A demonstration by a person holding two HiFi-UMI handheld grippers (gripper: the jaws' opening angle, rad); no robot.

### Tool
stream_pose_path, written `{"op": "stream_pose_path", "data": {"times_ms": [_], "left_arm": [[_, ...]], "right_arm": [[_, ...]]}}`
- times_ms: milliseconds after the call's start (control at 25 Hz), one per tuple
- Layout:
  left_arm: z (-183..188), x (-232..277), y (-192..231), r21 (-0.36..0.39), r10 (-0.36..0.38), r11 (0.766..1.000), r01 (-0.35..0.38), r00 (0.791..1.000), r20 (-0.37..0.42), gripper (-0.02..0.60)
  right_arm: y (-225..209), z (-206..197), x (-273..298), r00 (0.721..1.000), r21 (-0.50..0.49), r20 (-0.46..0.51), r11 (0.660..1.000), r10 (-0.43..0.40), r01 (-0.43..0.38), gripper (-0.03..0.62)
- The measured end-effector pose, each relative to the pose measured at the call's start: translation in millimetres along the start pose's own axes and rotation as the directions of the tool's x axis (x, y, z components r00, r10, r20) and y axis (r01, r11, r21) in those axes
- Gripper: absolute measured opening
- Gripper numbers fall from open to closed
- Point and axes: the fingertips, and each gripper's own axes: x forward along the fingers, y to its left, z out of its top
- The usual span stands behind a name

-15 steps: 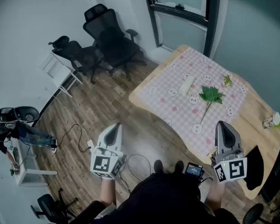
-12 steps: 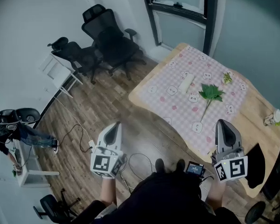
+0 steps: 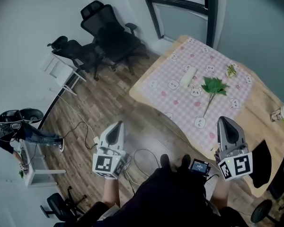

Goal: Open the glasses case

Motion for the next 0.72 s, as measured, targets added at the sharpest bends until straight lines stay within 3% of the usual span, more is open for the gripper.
{"op": "stream_pose_path", "data": {"times_ms": [240,400,600,720], "left_arm": [[-12,-7,-5,0.016,0.021,1.0,-0.021,0.999,-0.034,-0.002],[-33,-1,6,-0.016,0.027,0.999,-0.028,0.997,-0.072,-0.002],[-43,31,33,-0.039,-0.004,0.999,0.001,0.998,-0.055,-0.002],[-55,53,61,-0.09,-0.025,0.996,0.02,0.998,-0.057,-0.002]], "right_arm": [[-11,-28,11,0.998,0.034,-0.061,0.999,0.026,-0.024,0.015],[-10,-36,23,0.996,0.039,-0.078,0.999,0.03,-0.027,0.015],[-10,-39,60,0.994,-0.007,-0.108,1.0,-0.01,0.009,0.015],[-4,-31,84,0.991,-0.037,-0.127,0.998,-0.049,0.045,0.015]]}}
